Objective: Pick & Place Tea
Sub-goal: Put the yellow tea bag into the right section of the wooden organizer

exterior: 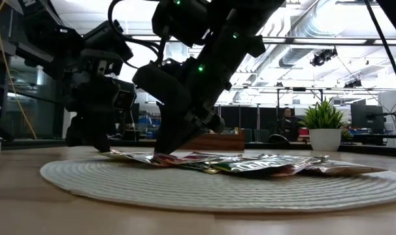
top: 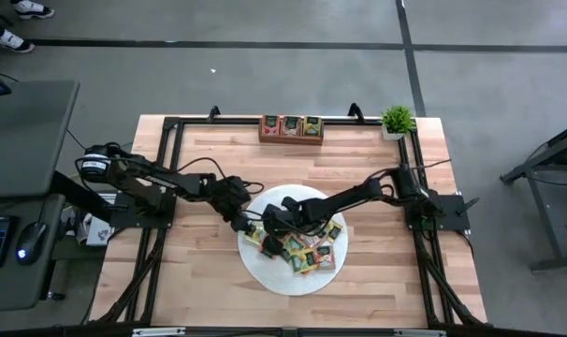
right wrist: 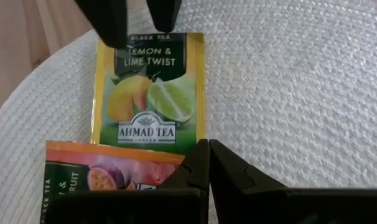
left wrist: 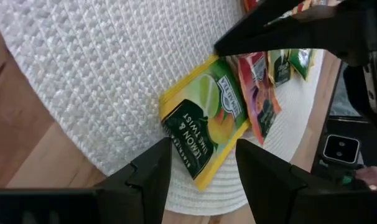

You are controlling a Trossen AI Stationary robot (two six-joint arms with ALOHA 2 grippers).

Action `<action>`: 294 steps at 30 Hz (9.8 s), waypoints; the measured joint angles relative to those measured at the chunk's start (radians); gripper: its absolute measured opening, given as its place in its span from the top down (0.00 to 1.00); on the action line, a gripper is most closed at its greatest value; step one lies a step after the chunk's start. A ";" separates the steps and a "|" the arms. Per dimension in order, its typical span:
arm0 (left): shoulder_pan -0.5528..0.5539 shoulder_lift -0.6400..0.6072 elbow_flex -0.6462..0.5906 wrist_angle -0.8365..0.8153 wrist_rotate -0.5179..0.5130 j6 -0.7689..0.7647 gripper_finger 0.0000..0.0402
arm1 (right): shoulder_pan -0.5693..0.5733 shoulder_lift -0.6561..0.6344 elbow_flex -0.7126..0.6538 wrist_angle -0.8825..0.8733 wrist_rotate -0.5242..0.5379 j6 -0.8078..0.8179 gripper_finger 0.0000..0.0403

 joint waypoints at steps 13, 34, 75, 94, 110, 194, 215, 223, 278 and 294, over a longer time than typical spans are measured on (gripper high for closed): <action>0.000 0.000 0.000 -0.036 -0.023 0.026 0.56 | -0.004 0.000 0.000 0.074 -0.003 -0.001 1.00; 0.000 -0.001 0.000 -0.052 -0.022 0.034 0.56 | 0.009 0.041 0.004 0.114 -0.067 0.052 1.00; 0.000 -0.009 0.007 -0.062 -0.021 0.213 1.00 | -0.010 -0.061 -0.001 0.086 0.026 -0.010 1.00; 0.017 -0.027 0.462 -0.682 -0.228 0.761 1.00 | -0.083 -0.344 0.000 -0.191 0.064 -0.079 0.98; 0.020 -0.026 0.649 -0.819 -0.363 0.880 1.00 | -0.122 -0.361 0.000 -0.120 -0.084 -0.186 0.82; 0.157 -0.224 0.316 -0.398 -0.155 0.995 0.62 | -0.261 -0.807 -1.006 0.917 0.246 -0.025 1.00; 0.329 -0.173 0.265 0.089 0.035 0.785 0.62 | -0.899 -0.629 -0.911 1.056 -0.421 -0.183 1.00; 0.360 -0.164 0.266 0.122 0.084 0.772 0.62 | -0.923 -0.453 -0.771 1.056 -0.449 -0.178 1.00; 0.360 -0.164 0.266 0.046 0.179 0.853 0.62 | -0.921 -0.369 -0.631 0.935 -0.266 -0.180 0.67; 0.360 -0.164 0.266 -0.022 0.176 0.898 0.62 | -0.781 -0.370 -0.335 0.476 -0.708 -0.325 0.80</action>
